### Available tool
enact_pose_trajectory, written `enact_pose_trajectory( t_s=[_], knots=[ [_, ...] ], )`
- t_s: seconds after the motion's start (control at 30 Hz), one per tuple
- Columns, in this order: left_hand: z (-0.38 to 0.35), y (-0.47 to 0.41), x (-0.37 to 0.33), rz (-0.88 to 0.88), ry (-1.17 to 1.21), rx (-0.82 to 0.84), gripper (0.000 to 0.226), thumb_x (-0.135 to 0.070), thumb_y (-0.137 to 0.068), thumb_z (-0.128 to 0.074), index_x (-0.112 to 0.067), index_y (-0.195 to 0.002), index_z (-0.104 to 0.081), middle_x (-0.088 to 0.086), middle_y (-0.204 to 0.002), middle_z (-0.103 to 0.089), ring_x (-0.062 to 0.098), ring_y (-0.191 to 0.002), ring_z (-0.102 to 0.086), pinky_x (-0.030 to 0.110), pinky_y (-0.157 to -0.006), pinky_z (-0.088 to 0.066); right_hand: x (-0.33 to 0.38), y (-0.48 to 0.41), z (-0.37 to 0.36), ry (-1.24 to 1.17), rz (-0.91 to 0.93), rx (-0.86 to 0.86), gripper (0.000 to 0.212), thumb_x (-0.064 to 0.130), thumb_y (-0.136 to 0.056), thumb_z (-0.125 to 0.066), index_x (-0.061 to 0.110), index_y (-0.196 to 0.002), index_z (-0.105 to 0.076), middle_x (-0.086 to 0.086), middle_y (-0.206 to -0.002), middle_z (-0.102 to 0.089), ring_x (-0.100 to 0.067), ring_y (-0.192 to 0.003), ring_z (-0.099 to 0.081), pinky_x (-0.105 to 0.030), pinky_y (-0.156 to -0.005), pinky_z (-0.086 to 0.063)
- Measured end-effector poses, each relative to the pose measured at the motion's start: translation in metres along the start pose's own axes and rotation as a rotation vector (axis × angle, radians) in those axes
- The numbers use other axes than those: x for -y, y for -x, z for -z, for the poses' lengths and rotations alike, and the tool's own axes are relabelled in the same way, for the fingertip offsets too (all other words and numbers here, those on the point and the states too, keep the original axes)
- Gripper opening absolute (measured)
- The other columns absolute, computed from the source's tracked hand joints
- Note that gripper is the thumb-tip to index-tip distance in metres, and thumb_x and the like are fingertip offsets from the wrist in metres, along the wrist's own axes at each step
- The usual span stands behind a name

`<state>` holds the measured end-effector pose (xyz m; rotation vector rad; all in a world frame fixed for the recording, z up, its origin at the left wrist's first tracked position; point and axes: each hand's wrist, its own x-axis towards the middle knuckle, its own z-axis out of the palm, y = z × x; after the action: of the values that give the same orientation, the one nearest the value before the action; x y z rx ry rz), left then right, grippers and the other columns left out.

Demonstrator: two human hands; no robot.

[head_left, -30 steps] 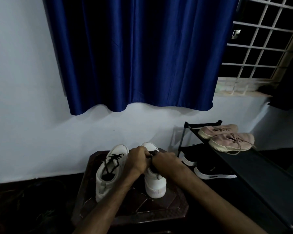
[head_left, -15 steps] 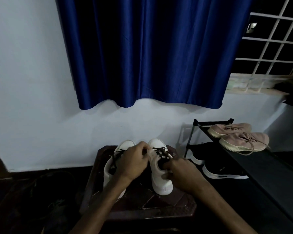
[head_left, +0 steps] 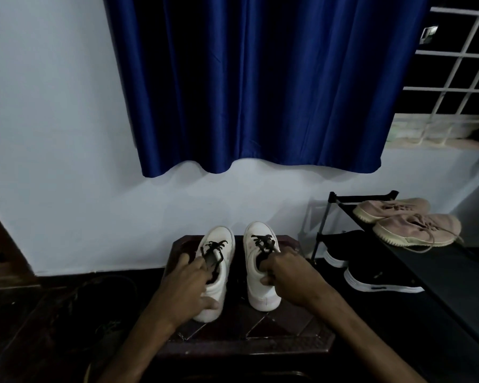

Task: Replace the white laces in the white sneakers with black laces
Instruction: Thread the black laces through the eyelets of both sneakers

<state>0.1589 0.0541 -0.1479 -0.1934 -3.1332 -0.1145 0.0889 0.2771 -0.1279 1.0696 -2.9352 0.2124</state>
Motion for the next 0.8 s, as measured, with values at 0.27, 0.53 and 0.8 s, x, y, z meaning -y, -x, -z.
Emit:
enact_pose_trajectory(
  t_s=[0.27, 0.53, 0.8],
  knots=[
    [-0.015, -0.009, -0.024, -0.071, 0.245, -0.266, 0.029, -0.046, -0.076, -0.073, -0.024, -0.089, -0.061, -0.015, -0.115, -0.048, 0.012, -0.104, -0.040, 0.022, -0.086, -0.035, 0.015, 0.002, 0.002, 0.019, -0.050, 0.022, 0.010, 0.027, -0.094, -0.058, 0.019, -0.095, -0.063, -0.008, -0.102, -0.066, -0.029, -0.104, -0.057, -0.033, -0.073, -0.040],
    [-0.029, 0.004, -0.011, 0.006, 0.723, -0.528, 0.078, -0.025, -0.052, -0.094, -0.023, -0.114, -0.047, -0.011, -0.119, -0.043, -0.006, -0.108, -0.048, 0.000, -0.086, -0.034, 0.060, -0.009, 0.007, 0.134, -0.292, -0.024, 0.063, 0.069, -0.092, -0.034, 0.014, -0.108, -0.061, -0.007, -0.116, -0.063, -0.027, -0.122, -0.043, -0.045, -0.092, -0.037],
    [-0.067, -0.017, -0.020, 0.054, 1.195, -0.269, 0.104, -0.002, -0.055, -0.092, -0.028, -0.135, -0.032, -0.012, -0.122, -0.063, -0.006, -0.108, -0.061, 0.010, -0.083, -0.047, 0.073, -0.034, -0.002, -0.080, -0.526, 0.072, 0.039, 0.042, -0.087, -0.046, 0.014, -0.107, -0.066, -0.006, -0.114, -0.067, -0.027, -0.109, -0.060, -0.048, -0.098, -0.031]
  ],
)
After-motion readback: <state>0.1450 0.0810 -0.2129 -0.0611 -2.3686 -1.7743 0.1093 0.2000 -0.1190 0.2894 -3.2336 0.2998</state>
